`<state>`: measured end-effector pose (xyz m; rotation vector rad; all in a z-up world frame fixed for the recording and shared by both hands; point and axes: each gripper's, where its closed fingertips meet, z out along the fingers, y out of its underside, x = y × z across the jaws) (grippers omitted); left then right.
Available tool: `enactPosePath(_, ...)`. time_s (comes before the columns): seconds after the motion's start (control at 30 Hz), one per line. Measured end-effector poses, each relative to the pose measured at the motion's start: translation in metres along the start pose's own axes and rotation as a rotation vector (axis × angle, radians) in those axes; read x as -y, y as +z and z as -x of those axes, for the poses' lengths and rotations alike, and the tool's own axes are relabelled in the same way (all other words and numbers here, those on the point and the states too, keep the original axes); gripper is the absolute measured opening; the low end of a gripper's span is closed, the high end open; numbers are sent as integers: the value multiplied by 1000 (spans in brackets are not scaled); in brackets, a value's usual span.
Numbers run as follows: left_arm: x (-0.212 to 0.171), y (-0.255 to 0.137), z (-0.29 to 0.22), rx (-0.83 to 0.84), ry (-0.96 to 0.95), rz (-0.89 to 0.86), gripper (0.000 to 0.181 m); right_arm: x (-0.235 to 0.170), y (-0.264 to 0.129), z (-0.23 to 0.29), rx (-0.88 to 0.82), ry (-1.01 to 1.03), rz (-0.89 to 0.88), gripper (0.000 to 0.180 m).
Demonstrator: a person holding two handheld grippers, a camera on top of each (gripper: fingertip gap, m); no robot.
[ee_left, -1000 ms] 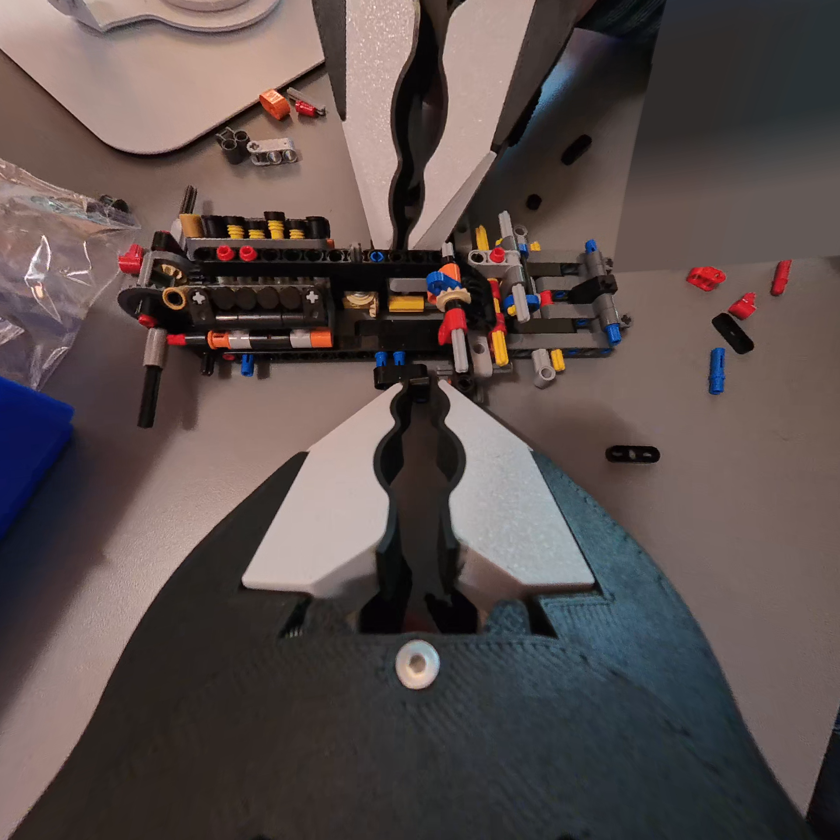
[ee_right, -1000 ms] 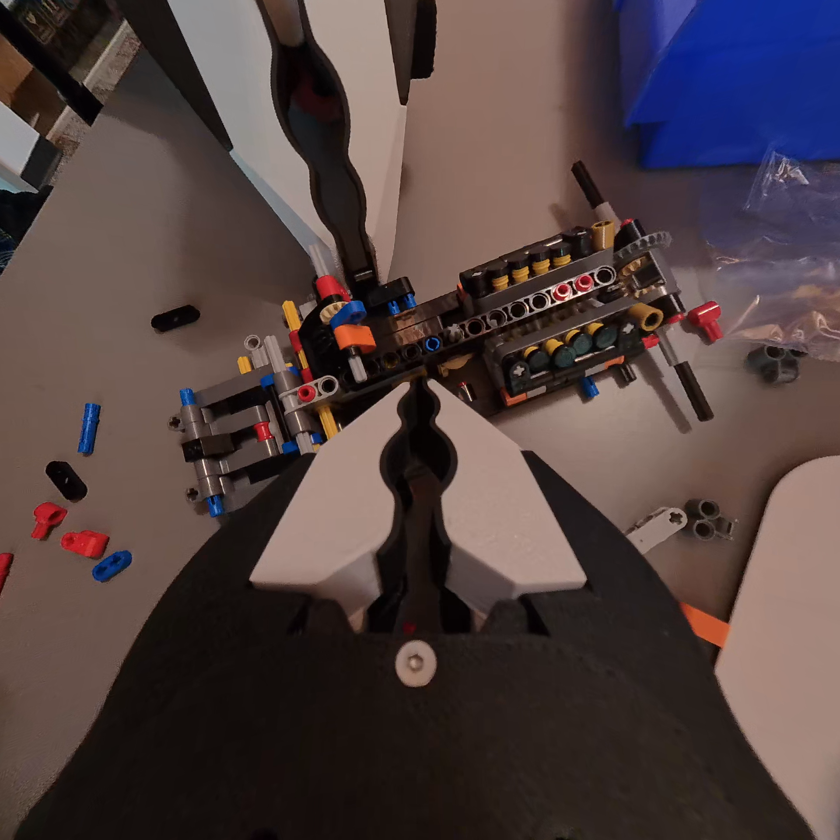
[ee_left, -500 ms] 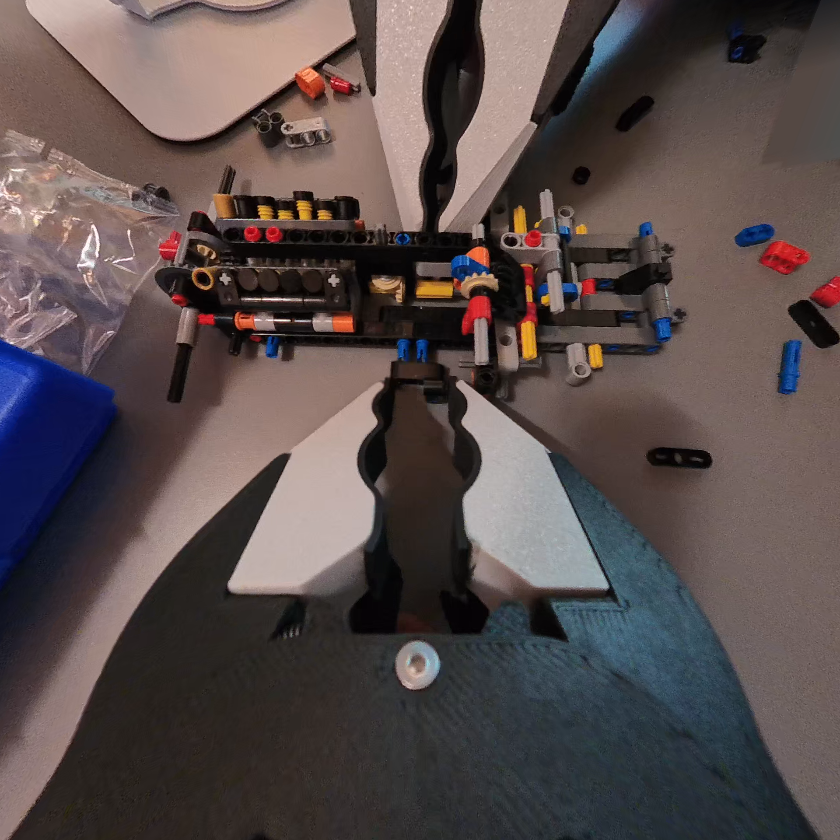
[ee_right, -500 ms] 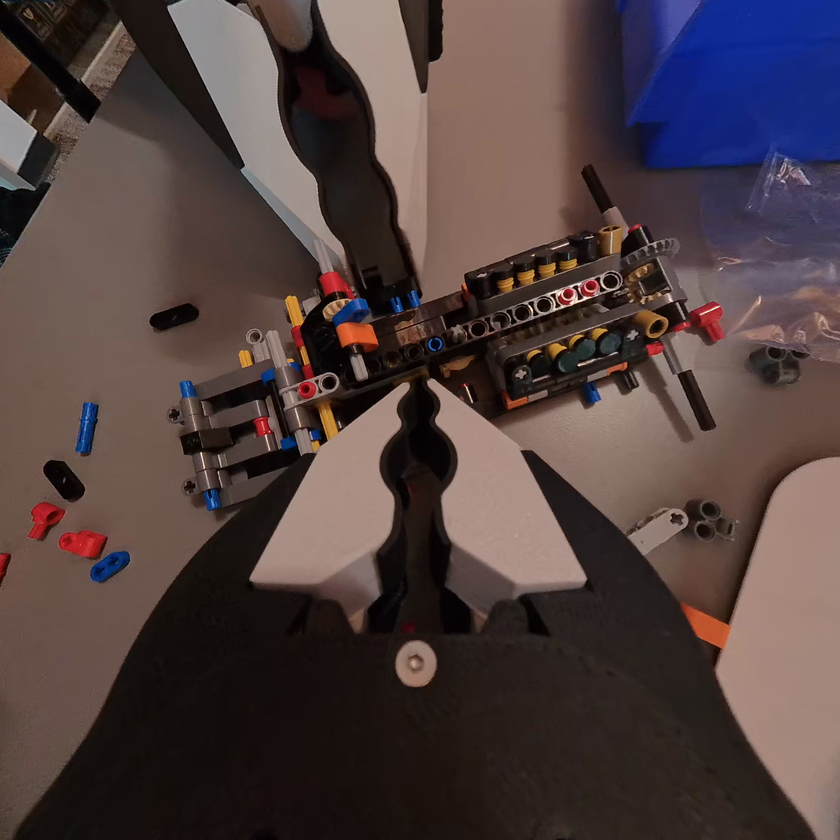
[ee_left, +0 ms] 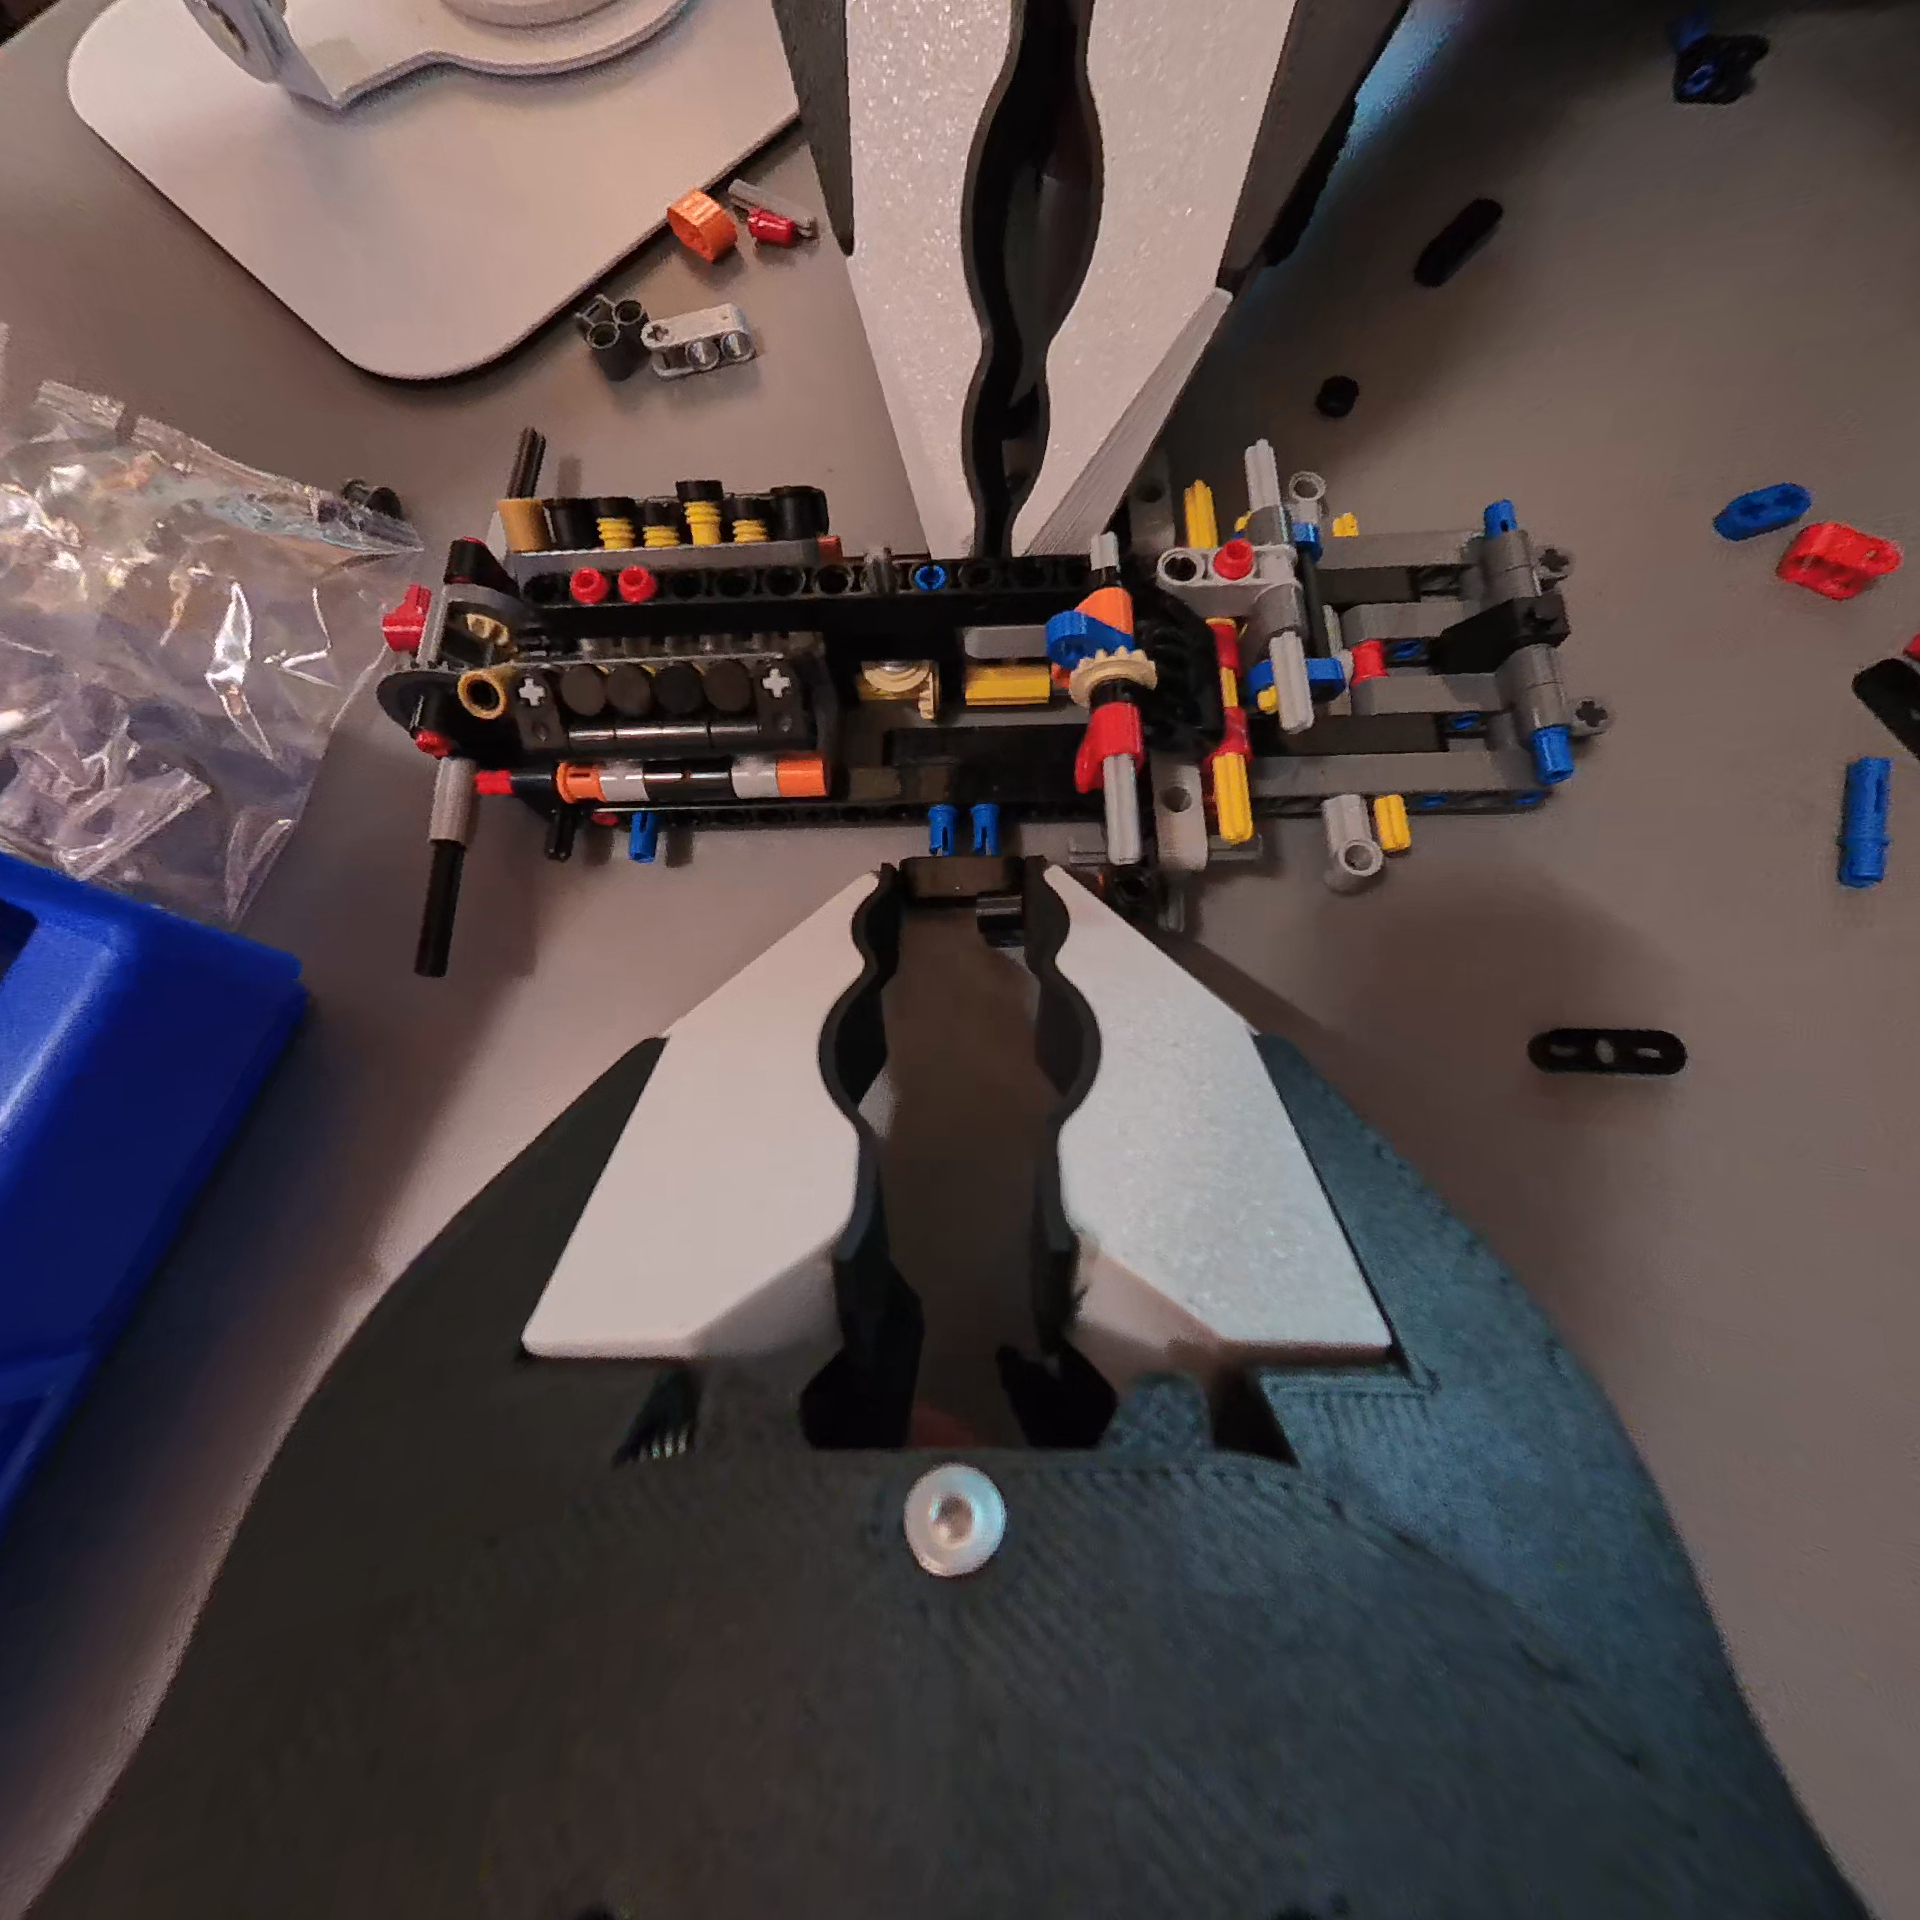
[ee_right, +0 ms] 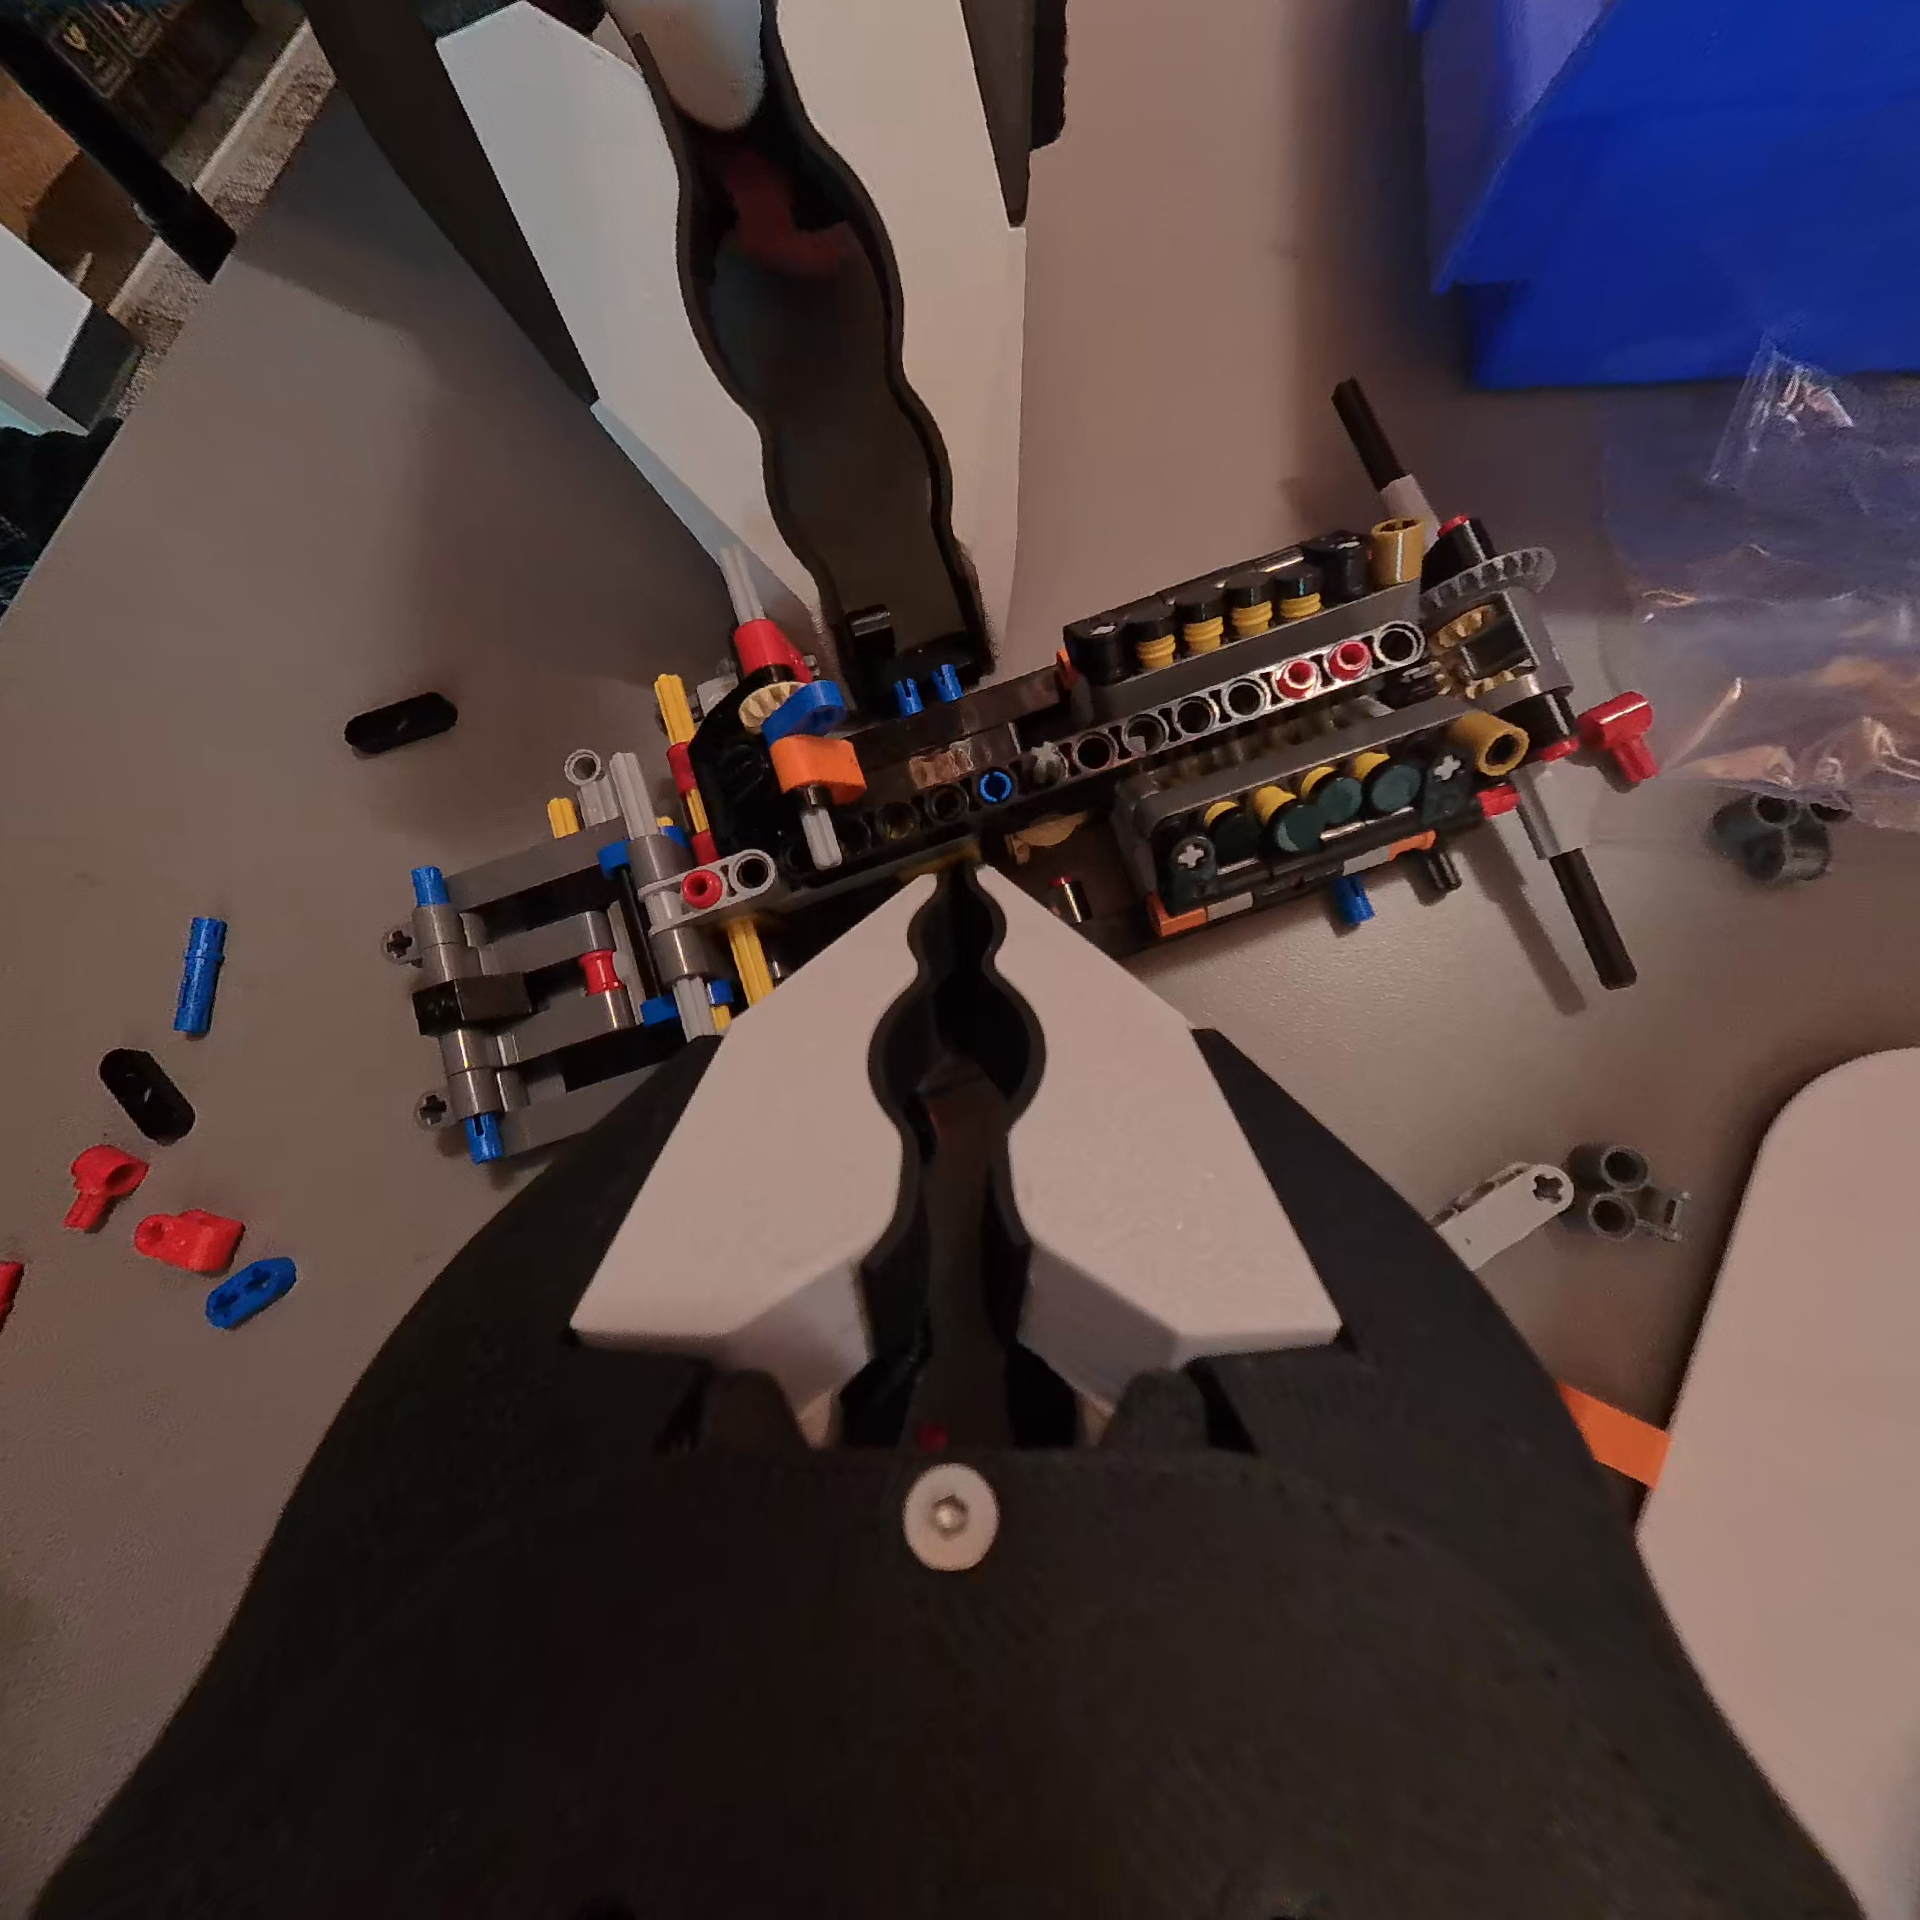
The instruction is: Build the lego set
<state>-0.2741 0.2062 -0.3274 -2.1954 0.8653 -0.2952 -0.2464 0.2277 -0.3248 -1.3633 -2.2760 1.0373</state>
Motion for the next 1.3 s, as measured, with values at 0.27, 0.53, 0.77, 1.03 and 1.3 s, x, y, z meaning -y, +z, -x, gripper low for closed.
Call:
enactPosePath(0.27, 5, -4, -2, 8, 21, -40, 22, 0, 0, 0, -1, -3, 0, 0)
enactPosePath(0.53, 0, 0, -3, -20, 17, -3, 22, 0, 0, 0, -2, -6, 3, 0)
enactPosePath(0.77, 4, -3, -5, -42, 17, -33, 22, -1, 0, 0, -2, -6, 6, 0)
enactPosePath(1.03, 4, -3, -7, -77, 5, -36, 21, -1, 0, 0, 4, -4, 4, 0)
enactPosePath(1.3, 5, -2, -7, -60, 41, -33, 22, -1, 0, 0, 2, -7, 8, 0)
